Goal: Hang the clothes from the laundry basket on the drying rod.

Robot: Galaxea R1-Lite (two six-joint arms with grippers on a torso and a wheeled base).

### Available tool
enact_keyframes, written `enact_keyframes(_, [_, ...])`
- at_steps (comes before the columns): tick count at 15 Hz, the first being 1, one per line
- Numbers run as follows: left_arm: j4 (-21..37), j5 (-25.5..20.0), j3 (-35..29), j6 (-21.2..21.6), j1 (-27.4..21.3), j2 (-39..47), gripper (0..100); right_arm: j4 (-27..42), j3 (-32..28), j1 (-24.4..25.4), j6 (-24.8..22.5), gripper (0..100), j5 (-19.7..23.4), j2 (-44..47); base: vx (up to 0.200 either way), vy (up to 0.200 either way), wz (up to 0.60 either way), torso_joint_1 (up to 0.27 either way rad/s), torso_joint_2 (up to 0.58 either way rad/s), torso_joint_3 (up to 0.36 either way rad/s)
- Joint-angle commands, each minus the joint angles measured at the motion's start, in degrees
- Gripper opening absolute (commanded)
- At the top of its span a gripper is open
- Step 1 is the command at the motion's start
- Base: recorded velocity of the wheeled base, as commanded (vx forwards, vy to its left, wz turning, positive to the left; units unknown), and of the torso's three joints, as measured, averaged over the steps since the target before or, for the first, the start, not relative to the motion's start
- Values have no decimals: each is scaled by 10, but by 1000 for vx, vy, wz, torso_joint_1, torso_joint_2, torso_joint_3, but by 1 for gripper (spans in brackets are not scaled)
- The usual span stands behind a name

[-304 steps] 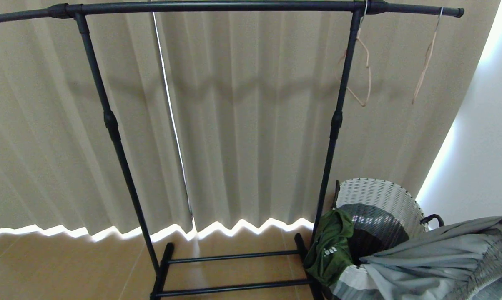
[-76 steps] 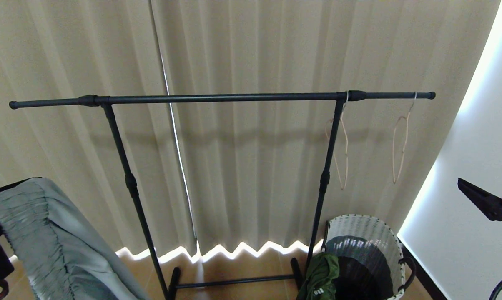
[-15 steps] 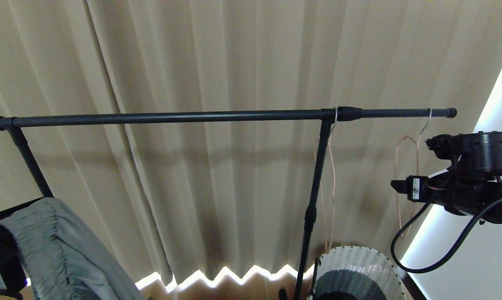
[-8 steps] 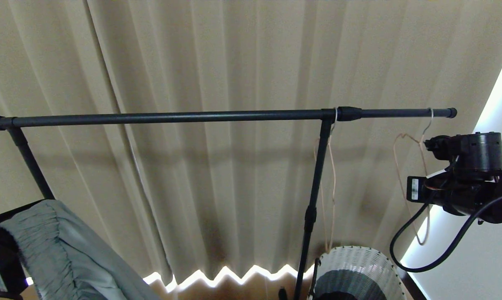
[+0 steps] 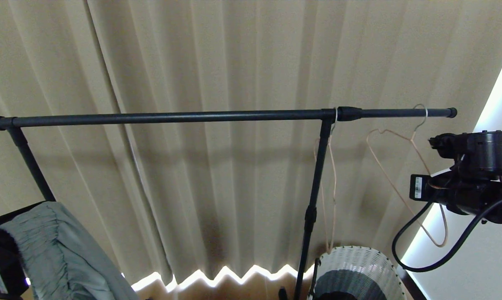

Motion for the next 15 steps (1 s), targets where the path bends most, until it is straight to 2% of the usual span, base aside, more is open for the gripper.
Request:
enact_keyframes(1, [0, 0, 0, 0, 0, 0, 0, -5, 1, 1, 0, 0, 1, -14, 0, 0, 0, 0, 0, 0])
enact_keyframes(4, [0, 0, 3, 1, 0, 0, 0, -38, 12, 1, -3, 0, 5, -38, 0, 0, 0, 0, 0, 0])
enact_keyframes(8, [-3, 0, 5, 1, -1, 1, 0, -36, 31, 8, -6, 0, 8, -83, 0, 0, 0, 0, 0, 0])
enact_keyframes(12, [-9, 1, 8, 1, 1, 4, 0, -38, 88, 24, -41, 0, 28, -131, 0, 0, 0, 0, 0, 0])
enact_keyframes(15, [-9, 1, 13, 0, 2, 5, 0, -32, 120, 40, -55, 0, 30, -166, -200, 0, 0, 7, 5, 4])
